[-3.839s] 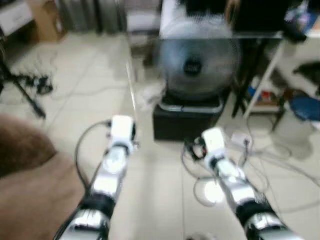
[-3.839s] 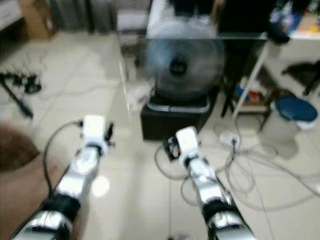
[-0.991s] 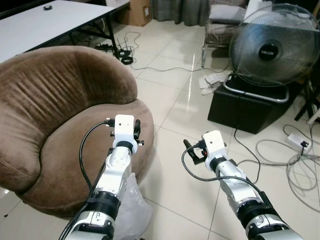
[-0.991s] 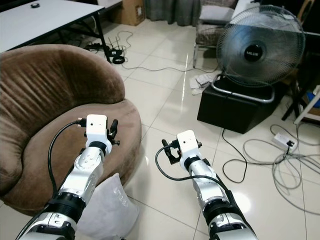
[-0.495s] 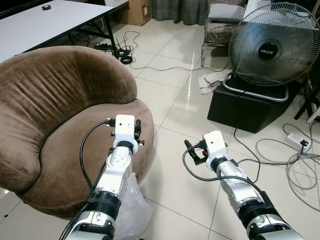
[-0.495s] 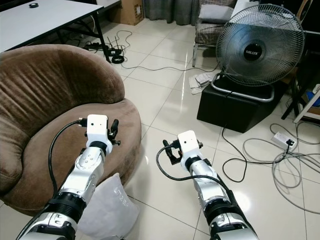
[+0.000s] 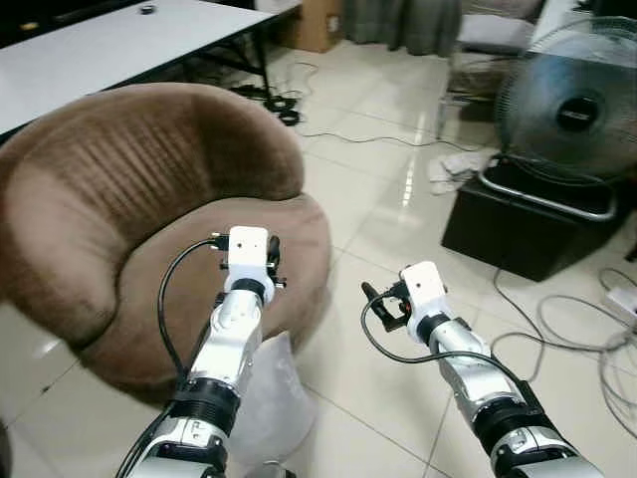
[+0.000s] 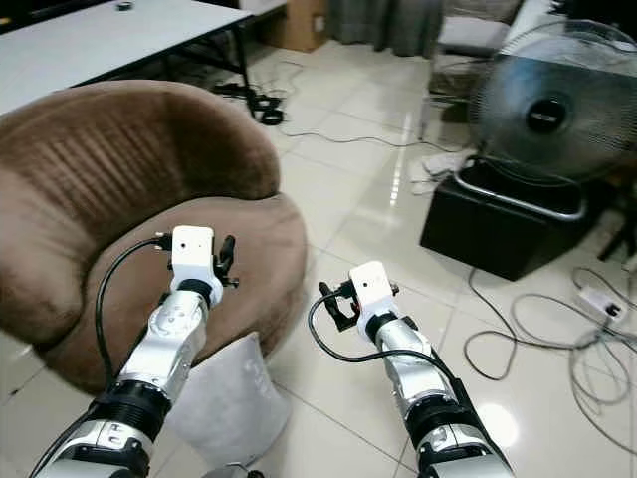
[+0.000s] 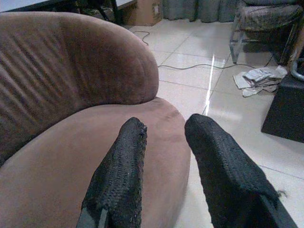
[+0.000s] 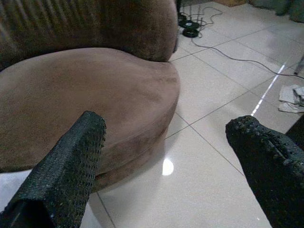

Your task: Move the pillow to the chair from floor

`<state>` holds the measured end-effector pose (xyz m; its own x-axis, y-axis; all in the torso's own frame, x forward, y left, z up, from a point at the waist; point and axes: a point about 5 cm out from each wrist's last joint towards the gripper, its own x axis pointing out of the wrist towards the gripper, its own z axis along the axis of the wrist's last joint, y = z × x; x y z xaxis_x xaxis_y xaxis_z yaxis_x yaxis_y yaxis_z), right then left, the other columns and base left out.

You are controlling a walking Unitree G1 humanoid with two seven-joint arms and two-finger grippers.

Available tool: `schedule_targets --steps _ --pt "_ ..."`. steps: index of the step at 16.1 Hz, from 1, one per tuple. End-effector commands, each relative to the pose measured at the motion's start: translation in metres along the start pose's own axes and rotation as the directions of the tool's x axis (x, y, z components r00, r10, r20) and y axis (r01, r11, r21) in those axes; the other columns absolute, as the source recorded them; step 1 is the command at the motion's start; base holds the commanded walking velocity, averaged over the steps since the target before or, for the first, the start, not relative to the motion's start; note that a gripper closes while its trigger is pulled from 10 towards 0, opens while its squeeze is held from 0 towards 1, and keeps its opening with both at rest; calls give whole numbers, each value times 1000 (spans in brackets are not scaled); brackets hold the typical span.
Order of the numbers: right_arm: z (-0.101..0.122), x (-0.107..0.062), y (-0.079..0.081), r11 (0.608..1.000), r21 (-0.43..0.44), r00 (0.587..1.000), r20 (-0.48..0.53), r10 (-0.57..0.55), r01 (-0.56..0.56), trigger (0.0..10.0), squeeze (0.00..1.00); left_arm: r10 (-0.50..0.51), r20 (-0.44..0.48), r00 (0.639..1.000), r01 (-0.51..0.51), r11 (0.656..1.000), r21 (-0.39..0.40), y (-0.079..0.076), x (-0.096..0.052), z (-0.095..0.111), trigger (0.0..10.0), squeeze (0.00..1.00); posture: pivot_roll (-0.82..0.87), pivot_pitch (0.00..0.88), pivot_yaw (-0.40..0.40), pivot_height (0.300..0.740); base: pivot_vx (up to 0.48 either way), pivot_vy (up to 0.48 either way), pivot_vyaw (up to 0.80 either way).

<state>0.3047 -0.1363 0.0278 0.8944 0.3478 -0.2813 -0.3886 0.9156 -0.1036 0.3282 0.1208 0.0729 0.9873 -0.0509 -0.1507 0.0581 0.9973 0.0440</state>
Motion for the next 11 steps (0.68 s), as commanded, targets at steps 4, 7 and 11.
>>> schedule_targets --steps 4,7,11 --pt "2 2 2 1000 -2 1000 -7 21 -21 10000 0 12 -10 1000 -11 1000 20 3 -1 -2 10000 0 -146 0 54 740 0 0 714" --pt "2 2 4 999 0 999 -11 36 -36 10000 0 13 -13 1000 -12 1000 19 2 -1 -3 10000 0 -147 0 54 740 0 0 710" --pt "0 1 5 999 7 999 -17 50 -50 10000 0 15 -16 1000 -15 1000 20 2 -2 -3 10000 0 -144 0 52 740 0 0 695"
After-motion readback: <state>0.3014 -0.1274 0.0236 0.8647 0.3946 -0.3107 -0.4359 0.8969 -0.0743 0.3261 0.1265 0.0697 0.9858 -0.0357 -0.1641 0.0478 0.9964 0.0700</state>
